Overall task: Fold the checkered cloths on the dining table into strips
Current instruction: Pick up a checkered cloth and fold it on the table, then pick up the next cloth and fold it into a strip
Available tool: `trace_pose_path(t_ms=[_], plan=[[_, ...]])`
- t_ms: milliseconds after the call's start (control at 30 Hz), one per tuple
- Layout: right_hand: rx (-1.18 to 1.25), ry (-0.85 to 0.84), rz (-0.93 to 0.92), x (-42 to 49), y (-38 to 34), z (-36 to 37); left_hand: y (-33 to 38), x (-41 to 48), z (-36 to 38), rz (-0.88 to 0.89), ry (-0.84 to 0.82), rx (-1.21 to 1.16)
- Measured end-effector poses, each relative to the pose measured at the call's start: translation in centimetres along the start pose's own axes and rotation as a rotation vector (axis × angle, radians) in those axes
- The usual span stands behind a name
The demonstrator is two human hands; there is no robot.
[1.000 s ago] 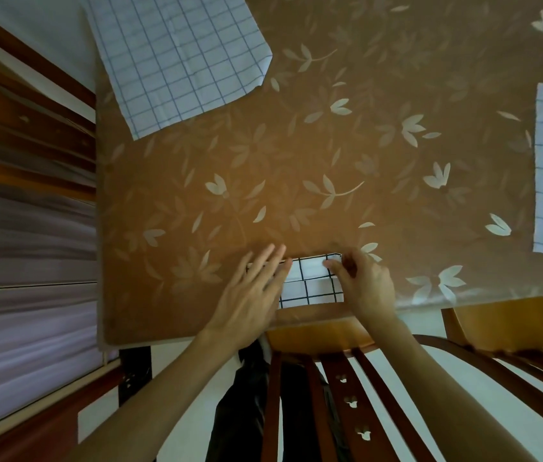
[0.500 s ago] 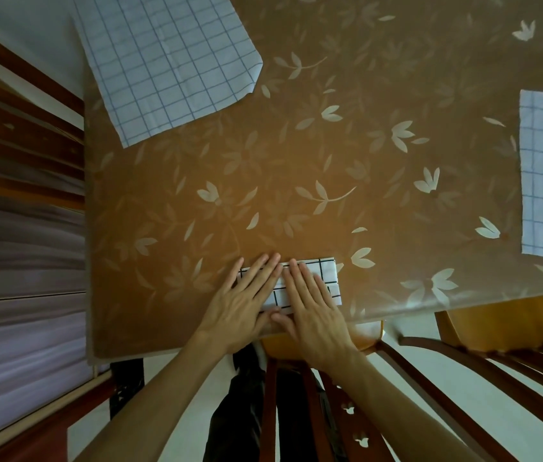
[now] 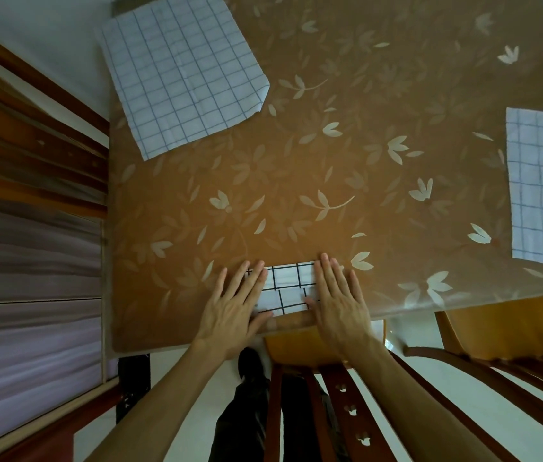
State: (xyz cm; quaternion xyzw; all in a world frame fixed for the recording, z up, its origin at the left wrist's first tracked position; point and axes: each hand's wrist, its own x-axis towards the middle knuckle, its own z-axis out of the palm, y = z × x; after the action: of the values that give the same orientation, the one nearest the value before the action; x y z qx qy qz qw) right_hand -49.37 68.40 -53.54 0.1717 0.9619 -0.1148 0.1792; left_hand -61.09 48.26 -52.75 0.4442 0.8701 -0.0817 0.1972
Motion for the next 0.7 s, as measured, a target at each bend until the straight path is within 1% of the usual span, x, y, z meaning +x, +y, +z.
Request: trace_pose_path(t_ms=[67, 133, 233, 300, 367, 467, 533, 600, 700], plan=[[0.016, -0.029, -0.019, 0.1, 0.1, -0.7, -0.1, -0.9, -0.4, -0.061, -0.034, -0.010], [0.045, -0.112, -0.026, 0.4, 0.1, -2.0, -0.4, -1.9, -1.2, -0.129, -0.069, -0.027], [0.025, -0.162, -0.028, 0.3, -0.6, -5.1, -1.3, -3.3, -2.7, -0.185, -0.067, -0.076], [0.000, -0.129, -0.023, -0.1, -1.3, -6.4, -2.0, -4.2, -3.8, -0.216, -0.028, -0.125], [0.009, -0.044, 0.008, -0.4, -2.1, -7.1, -2.9, -4.9, -4.9, -0.212, 0.026, -0.143], [0.085, 0.038, 0.044, -1.1, -4.1, -7.6, -4.7, -6.3, -6.7, -0.214, 0.015, -0.164], [0.102, 0.062, 0.049, -1.9, -5.9, -8.2, -6.4, -7.4, -7.5, -0.227, -0.012, -0.184], [0.125, 0.065, 0.092, -2.9, -8.1, -8.6, -8.5, -8.9, -7.9, -0.213, -0.023, -0.227], [0.222, 0.068, 0.166, -4.6, -12.0, -9.2, -12.2, -12.0, -8.2, -0.177, 0.000, -0.301]])
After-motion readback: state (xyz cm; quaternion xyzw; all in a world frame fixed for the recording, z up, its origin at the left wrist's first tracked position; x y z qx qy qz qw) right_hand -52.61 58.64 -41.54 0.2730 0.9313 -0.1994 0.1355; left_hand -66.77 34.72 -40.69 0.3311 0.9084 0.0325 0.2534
